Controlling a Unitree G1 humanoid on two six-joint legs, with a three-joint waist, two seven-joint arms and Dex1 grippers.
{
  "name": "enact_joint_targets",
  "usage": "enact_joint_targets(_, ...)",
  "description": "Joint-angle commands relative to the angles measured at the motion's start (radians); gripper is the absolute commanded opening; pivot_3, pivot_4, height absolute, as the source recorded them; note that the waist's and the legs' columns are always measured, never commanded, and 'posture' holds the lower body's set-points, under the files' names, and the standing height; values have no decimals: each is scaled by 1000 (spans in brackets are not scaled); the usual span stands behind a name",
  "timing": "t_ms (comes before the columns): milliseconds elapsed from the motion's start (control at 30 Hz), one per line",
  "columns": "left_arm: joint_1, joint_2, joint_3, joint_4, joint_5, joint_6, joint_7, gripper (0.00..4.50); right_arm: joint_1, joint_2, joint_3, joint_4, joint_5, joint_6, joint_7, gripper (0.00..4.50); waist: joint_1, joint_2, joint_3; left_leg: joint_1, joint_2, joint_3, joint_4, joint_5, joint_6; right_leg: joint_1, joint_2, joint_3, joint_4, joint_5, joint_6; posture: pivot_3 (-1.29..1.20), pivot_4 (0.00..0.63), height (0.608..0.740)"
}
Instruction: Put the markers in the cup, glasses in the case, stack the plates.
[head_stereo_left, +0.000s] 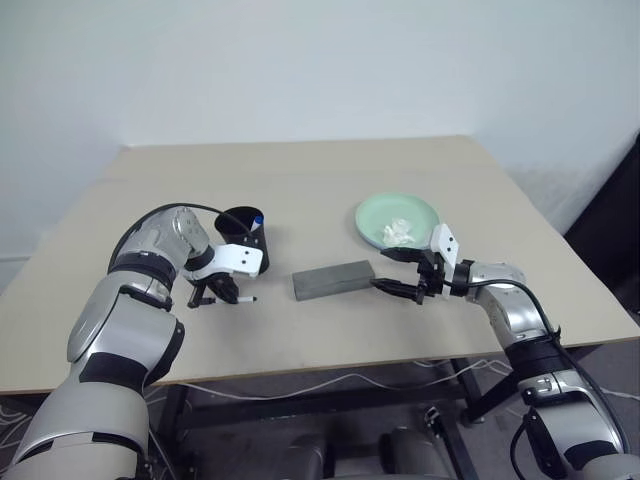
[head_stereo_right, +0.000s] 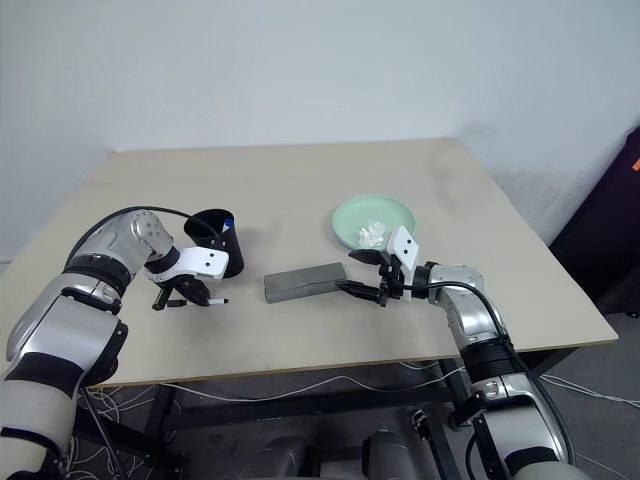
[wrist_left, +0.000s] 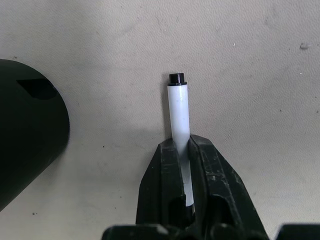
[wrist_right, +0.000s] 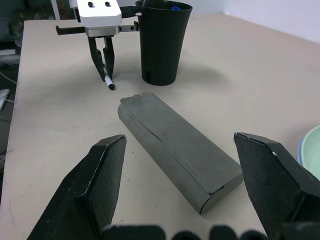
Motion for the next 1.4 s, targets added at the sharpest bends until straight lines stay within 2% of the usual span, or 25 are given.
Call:
enact_joint_targets(33, -11, 5, 18, -14, -6, -6, -11, 19, -12, -5, -23, -28, 16, -12, -2, 3752, 0, 0, 0, 0, 0, 0, 0, 0, 0, 0, 0, 0, 0, 0, 0, 0, 0, 740)
enact_joint_targets(267, 2, 5, 46, -30, -38, -10, -52, 19, -16, -4, -22, -23, 14, -13, -1, 3752, 0, 0, 0, 0, 0, 0, 0, 0, 0, 0, 0, 0, 0, 0, 0, 0, 0, 740)
enact_joint_targets(400, 4, -1, 102, -84, -113, -3, -126, 19, -13, -6, -23, -28, 15, -12, -1, 3752, 0, 0, 0, 0, 0, 0, 0, 0, 0, 0, 0, 0, 0, 0, 0, 0, 0, 740)
enact_joint_targets(567, 27, 8, 174, -242, -254, 46, -178, 19, -3, -12, -22, -35, 16, -8, 4, 3752, 0, 0, 0, 0, 0, 0, 0, 0, 0, 0, 0, 0, 0, 0, 0, 0, 0, 740)
enact_joint_targets(700, 54, 0, 282, -456, -426, 218, -178, 19, -7, -11, -18, -35, 16, -5, 7, 3752, 0, 0, 0, 0, 0, 0, 0, 0, 0, -1, 0, 0, 0, 0, 0, 0, 0, 740)
enact_joint_targets(833, 72, -26, 415, -612, -553, 391, -63, 19, -19, -9, -12, -28, 14, -4, 16, 3752, -1, 0, 0, 0, 0, 0, 0, 0, 0, -1, 0, 0, 0, 0, 0, 0, 0, 740)
enact_joint_targets(967, 84, -45, 534, -678, -628, 502, 113, 19, -32, -9, -9, -19, 12, -5, 26, 3752, -1, 0, 0, 2, 0, 0, 0, 0, 0, 0, 1, 0, 1, 0, 0, 0, 0, 740)
enact_joint_targets(1400, 244, -31, 715, -826, -678, 511, 509, 19, -67, -9, 1, 12, 4, -12, 57, 3752, 0, 0, 0, 5, 0, 2, 3, 0, -2, 0, 0, 2, 10, 0, 0, 0, 0, 740)
